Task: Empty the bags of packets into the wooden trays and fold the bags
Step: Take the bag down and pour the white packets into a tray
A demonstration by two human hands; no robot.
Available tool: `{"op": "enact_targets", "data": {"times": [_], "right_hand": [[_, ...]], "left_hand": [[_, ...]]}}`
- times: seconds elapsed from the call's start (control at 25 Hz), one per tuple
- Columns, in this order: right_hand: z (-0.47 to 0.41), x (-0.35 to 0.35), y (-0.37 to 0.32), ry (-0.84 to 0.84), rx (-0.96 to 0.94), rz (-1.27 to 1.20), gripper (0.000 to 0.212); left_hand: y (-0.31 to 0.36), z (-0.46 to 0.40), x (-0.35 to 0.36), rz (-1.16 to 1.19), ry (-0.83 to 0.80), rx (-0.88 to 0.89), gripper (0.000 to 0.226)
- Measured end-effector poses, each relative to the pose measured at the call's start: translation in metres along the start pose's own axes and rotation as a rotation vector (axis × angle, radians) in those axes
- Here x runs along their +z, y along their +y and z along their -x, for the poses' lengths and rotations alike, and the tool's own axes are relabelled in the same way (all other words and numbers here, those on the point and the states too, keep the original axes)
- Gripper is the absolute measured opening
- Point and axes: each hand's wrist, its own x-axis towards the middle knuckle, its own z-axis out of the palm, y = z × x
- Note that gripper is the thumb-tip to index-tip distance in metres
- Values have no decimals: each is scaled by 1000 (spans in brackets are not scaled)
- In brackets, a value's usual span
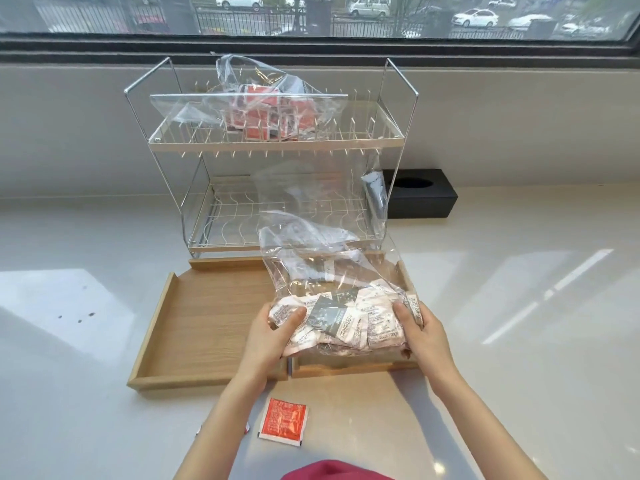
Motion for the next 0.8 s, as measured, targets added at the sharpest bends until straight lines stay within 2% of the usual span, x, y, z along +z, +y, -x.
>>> {"op": "enact_targets", "data": {"times": [0.08,0.2,0.36,0.48,0.68,0.8], "right_hand": [[3,-8,3,18,48,-7,23],[11,-19,2,-1,140,-69,22],[22,-36,-17,-118,261,-194,26],[18,-45,-38,-219,299,-173,29],[3,-52,-69,-208,310,-216,21],[1,-50,-79,-216,326,-200,21]], "left_hand": [[-1,4,1,144,-130,-110,36],[-3,14,4,337,-299,-199,36],[9,20,4,419,-310,-218,21],[27,20,4,535,-338,-325,17],[57,21,5,620,-380,-522,13],[66,22,7,674,-373,-557,14]]}}
